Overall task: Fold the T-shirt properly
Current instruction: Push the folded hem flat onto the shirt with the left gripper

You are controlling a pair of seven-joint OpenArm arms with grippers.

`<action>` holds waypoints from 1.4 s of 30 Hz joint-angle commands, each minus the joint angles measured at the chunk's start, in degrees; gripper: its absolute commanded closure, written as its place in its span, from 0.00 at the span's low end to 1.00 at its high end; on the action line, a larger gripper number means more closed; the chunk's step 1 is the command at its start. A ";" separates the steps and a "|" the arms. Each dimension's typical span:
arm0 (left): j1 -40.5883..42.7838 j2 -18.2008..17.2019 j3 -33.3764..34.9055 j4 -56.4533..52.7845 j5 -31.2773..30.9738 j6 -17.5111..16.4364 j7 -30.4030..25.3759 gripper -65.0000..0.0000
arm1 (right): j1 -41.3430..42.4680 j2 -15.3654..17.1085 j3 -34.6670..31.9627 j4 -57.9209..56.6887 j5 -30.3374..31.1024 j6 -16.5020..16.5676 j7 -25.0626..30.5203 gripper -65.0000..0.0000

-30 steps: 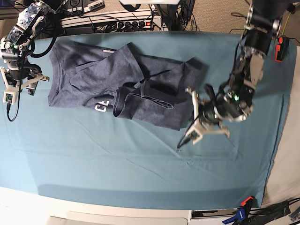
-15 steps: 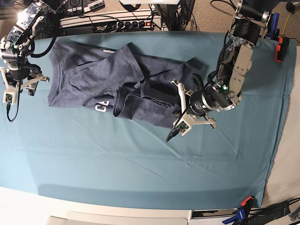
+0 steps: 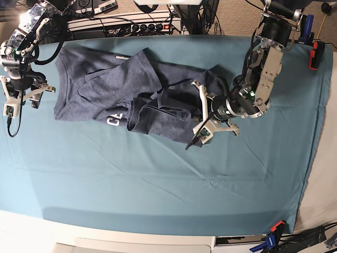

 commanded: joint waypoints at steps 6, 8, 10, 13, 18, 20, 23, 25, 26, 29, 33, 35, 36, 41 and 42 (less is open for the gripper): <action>-1.03 3.39 -0.31 0.92 -14.01 -4.42 5.33 1.00 | 0.48 0.92 0.22 0.96 0.52 -0.04 1.66 0.58; -1.03 4.59 -0.26 0.92 -18.40 -7.32 6.40 1.00 | 0.46 0.92 0.22 0.96 0.52 -0.04 1.62 0.58; -1.05 5.70 -0.04 0.92 -23.06 -10.58 7.87 1.00 | 0.46 0.94 0.22 0.96 0.52 -0.04 1.62 0.58; -1.05 6.62 1.11 0.92 -28.76 -14.53 9.64 1.00 | 0.46 0.92 0.22 0.96 0.52 -0.04 1.62 0.58; -1.09 6.75 2.75 0.92 -35.56 -14.53 12.79 1.00 | 0.46 0.92 0.22 0.96 0.52 -0.04 1.62 0.58; -1.27 6.73 2.54 1.09 -35.54 -14.53 12.87 1.00 | 0.46 0.92 0.22 0.96 0.52 -0.04 1.62 0.58; -2.40 6.75 1.05 2.21 -32.44 -14.53 12.35 1.00 | 0.46 0.92 0.22 0.96 0.52 -0.04 1.62 0.58; -3.30 6.73 -0.66 2.91 -26.91 -14.53 9.73 1.00 | 0.46 0.92 0.22 0.96 0.52 -0.04 1.60 0.58; -3.72 6.73 -1.55 3.06 -24.04 -14.36 8.15 1.00 | 0.46 0.92 0.22 0.96 0.52 -0.04 1.60 0.58; -4.57 6.71 -3.78 3.08 -15.93 -6.62 5.27 1.00 | 0.46 0.94 0.22 0.96 0.50 -0.04 1.62 0.58; -4.15 6.12 -4.44 3.08 -8.46 -0.63 4.57 1.00 | 0.48 0.92 0.22 0.96 0.52 -0.04 1.68 0.58; -3.50 5.70 -4.46 3.08 -6.40 0.76 4.46 1.00 | 0.46 0.92 0.22 0.96 0.52 -0.04 1.66 0.58; -3.08 5.60 -4.44 3.08 -5.60 1.62 4.50 1.00 | 0.46 0.92 0.22 0.96 0.52 -0.04 1.66 0.58; 0.72 5.64 -4.44 3.26 -6.08 2.14 4.68 1.00 | 0.48 0.92 0.22 0.96 0.52 -0.04 1.64 0.58; 1.57 5.64 -4.44 3.43 -6.21 2.12 4.68 1.00 | 0.48 0.92 0.22 0.96 0.52 -0.04 1.66 0.58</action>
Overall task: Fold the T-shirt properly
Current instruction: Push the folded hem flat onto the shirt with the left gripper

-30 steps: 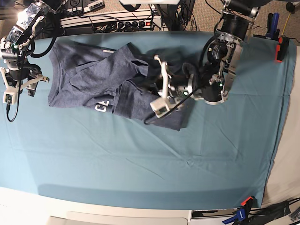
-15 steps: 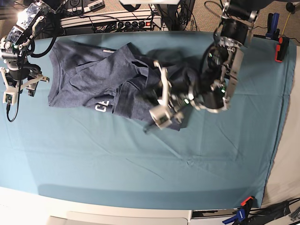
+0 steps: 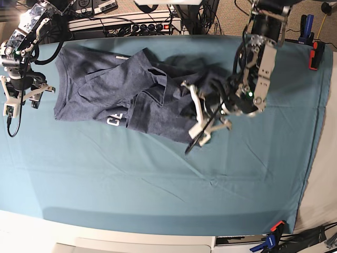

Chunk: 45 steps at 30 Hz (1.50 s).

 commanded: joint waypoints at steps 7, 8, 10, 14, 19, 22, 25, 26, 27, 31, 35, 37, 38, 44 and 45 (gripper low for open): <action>3.04 0.09 -0.11 3.48 -2.60 -0.24 -1.20 1.00 | 0.48 0.94 0.22 0.96 0.52 -0.04 1.49 0.58; 3.58 0.22 -0.11 3.54 -2.80 -0.24 -1.22 1.00 | 0.48 0.94 0.22 0.96 0.52 -0.04 1.49 0.58; 4.70 0.37 -0.11 3.54 -4.04 -0.24 -1.22 1.00 | 0.46 0.94 0.22 0.96 0.52 -0.04 1.51 0.58; 7.23 1.16 -0.11 3.54 -4.76 -0.46 -1.20 1.00 | 0.48 0.94 0.22 0.96 0.52 -0.04 1.51 0.58; 9.73 2.49 0.00 3.54 -5.09 -0.50 -1.20 1.00 | 0.48 0.94 0.22 0.96 0.57 -0.04 1.55 0.58; 9.94 2.56 1.25 3.54 -5.38 -0.55 -1.16 1.00 | 0.48 0.94 0.22 0.96 0.57 -0.04 1.62 0.58; 9.92 2.56 3.34 3.54 -6.34 -2.27 -1.18 1.00 | 0.46 0.94 0.22 0.96 0.55 -0.04 1.64 0.58; 9.92 2.58 4.15 3.54 -7.08 -3.10 -1.18 1.00 | 0.48 0.94 0.22 0.96 0.55 -0.04 1.64 0.58; 9.90 2.58 5.05 3.54 -7.54 -3.96 -1.20 1.00 | 0.48 0.94 0.22 0.96 0.57 -0.04 1.66 0.58; 9.49 3.04 8.85 3.54 -7.50 -5.46 -1.29 1.00 | 0.48 0.96 0.22 0.96 0.96 -0.04 1.66 0.58; 7.76 3.10 11.32 3.54 -6.84 -7.91 -1.90 1.00 | 0.48 0.94 0.22 0.96 3.15 0.00 1.57 0.58; 6.38 3.04 11.47 3.54 -6.84 -8.48 -1.84 1.00 | 0.46 0.94 0.22 0.96 3.13 0.00 1.33 0.58; 5.66 3.02 11.45 3.54 -6.49 -8.46 -1.84 1.00 | 0.46 0.96 0.22 0.96 3.13 0.00 1.03 0.58; 0.04 2.64 11.47 3.54 3.15 -8.48 -0.63 1.00 | 0.57 1.38 0.31 0.96 -2.51 -0.07 3.15 0.58; -0.98 2.27 11.47 3.54 5.07 -8.46 -0.66 0.96 | 0.68 1.62 0.28 0.96 -3.72 -0.11 3.48 0.58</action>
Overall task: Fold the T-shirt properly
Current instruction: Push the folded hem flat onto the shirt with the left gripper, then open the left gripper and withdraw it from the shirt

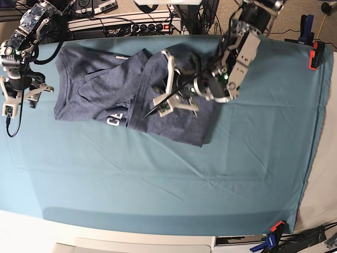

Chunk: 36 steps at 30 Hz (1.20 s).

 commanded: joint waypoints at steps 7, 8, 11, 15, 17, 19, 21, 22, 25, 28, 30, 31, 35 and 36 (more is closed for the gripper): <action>-9.31 -7.04 -0.13 1.03 8.46 3.67 -4.83 0.75 | 0.61 2.08 0.26 0.96 -0.42 -0.11 1.57 0.58; -10.64 -8.41 -0.13 1.03 9.22 4.85 -4.79 0.75 | 0.59 2.08 0.26 0.96 -0.42 -0.11 1.51 0.58; -13.27 -12.87 -0.94 1.03 9.60 8.00 -4.31 0.75 | 0.57 2.08 0.31 0.96 -0.44 -0.46 1.27 0.58; -12.96 -19.12 -6.78 1.03 4.22 8.52 -2.82 0.75 | 0.39 2.05 3.69 0.83 -0.35 -0.76 1.36 0.58; -11.89 -22.08 -11.74 1.03 0.68 8.50 -2.29 0.75 | 0.44 2.08 7.48 -0.13 0.48 -2.82 1.46 0.58; -10.69 -24.63 -17.31 1.03 -1.38 8.44 -2.27 0.75 | 0.46 2.27 12.09 -2.78 5.09 -3.63 1.20 0.57; -9.66 -26.84 -22.84 1.03 -3.26 7.91 -2.29 0.75 | 0.46 2.27 16.13 -7.26 10.80 -3.15 0.94 0.52; -9.33 -27.85 -25.44 1.03 -4.37 7.34 -2.19 0.75 | 0.46 2.45 17.64 -9.88 13.11 -2.49 0.94 0.46; -9.01 -30.36 -32.02 1.03 -7.28 6.47 -1.70 0.75 | 0.46 3.17 20.39 -17.94 20.55 -0.63 0.85 0.32; -8.74 -31.95 -36.79 1.03 -9.25 5.90 -1.55 0.75 | 0.68 3.50 20.76 -23.69 26.49 -0.68 -0.92 0.32; -8.52 -32.68 -38.93 1.03 -9.75 5.92 -1.53 0.75 | 1.46 3.50 20.72 -25.42 29.00 0.00 -4.87 0.32; -8.39 -32.85 -39.56 1.03 -9.73 5.90 -1.53 0.75 | 1.95 3.50 20.72 -25.75 30.21 1.05 -6.71 0.32; -7.58 -32.79 -40.30 1.03 -9.94 5.92 -1.33 0.75 | 2.82 3.65 19.67 -25.73 35.26 4.00 -9.55 0.32; -7.13 -32.79 -40.30 1.03 -9.94 5.92 -1.33 0.75 | 2.82 3.65 18.82 -25.73 36.28 4.66 -9.90 0.32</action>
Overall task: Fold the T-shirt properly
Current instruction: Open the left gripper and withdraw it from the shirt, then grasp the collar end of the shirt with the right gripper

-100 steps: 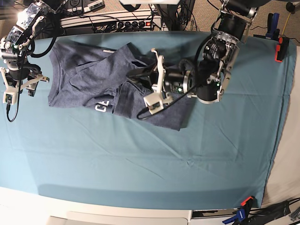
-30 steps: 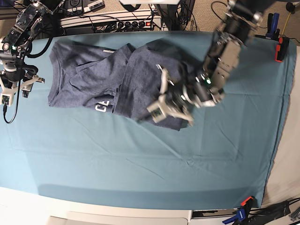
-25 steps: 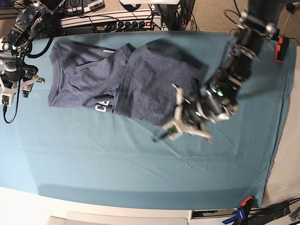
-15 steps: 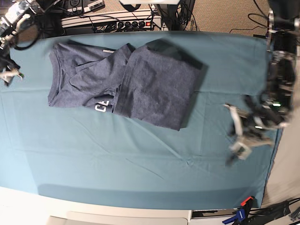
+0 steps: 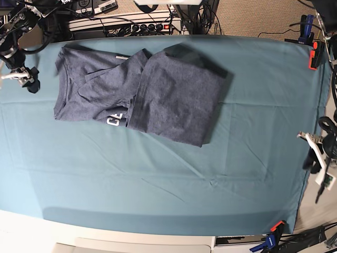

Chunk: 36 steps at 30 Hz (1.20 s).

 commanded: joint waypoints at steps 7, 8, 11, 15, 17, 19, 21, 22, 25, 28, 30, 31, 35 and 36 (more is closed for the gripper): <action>-0.15 -1.27 -0.52 0.81 -0.37 0.04 -1.05 0.75 | 0.20 1.05 -10.21 1.01 6.40 3.48 -1.99 0.32; -0.13 -1.25 -0.52 0.81 -0.39 0.04 -1.05 0.75 | 0.22 0.96 -11.76 1.01 6.62 3.72 -2.03 0.32; -0.15 -1.27 -0.52 0.79 -0.35 0.04 -1.05 0.75 | 0.24 0.42 -15.67 1.01 6.78 3.89 -2.03 0.32; -0.13 -1.27 -0.52 0.79 -0.35 0.04 -1.05 0.75 | 0.22 -1.11 -17.16 1.01 6.78 3.87 -1.95 0.32; -0.15 -1.27 -0.52 0.79 -0.33 0.04 -1.05 0.75 | 0.20 -2.01 -17.14 1.01 6.78 3.87 -1.95 0.32; -0.15 -1.27 -0.52 0.79 -0.33 0.04 -1.05 0.75 | 0.17 -2.64 -17.18 1.01 6.78 3.89 -2.10 0.32; -0.13 -1.27 -0.52 0.79 -0.33 0.04 -1.05 0.75 | 0.17 -2.99 -17.18 1.01 6.75 3.89 -2.60 0.32; -0.13 -1.27 -0.52 0.79 -0.28 0.02 -1.05 0.75 | 0.17 -2.99 -17.25 1.01 6.75 3.89 -2.93 0.32; -0.15 -1.27 -0.52 0.79 -0.13 0.04 -1.05 0.75 | 0.15 -2.97 -17.25 1.01 6.75 3.89 -3.91 0.32; -0.15 -1.27 -0.52 0.79 -0.15 0.02 -1.05 0.75 | -0.13 -2.97 -17.25 1.01 6.75 3.89 -4.13 0.32; -0.15 -1.27 -0.52 0.79 -0.15 0.02 -1.05 0.75 | -0.15 -2.97 -17.29 1.01 6.75 3.91 -4.81 0.32; -0.15 -1.27 -0.52 0.79 -0.15 0.02 -1.05 0.75 | -0.15 -2.95 -17.29 1.01 6.78 3.98 -5.29 0.32; -0.15 -1.27 -0.52 0.79 -0.13 0.02 -1.05 0.75 | -0.15 -2.97 -17.29 1.01 6.75 5.14 -6.58 0.40; -0.15 -1.27 -0.52 0.79 -0.13 0.02 -1.07 0.75 | -0.15 -2.97 -17.29 1.01 6.75 5.25 -6.73 0.48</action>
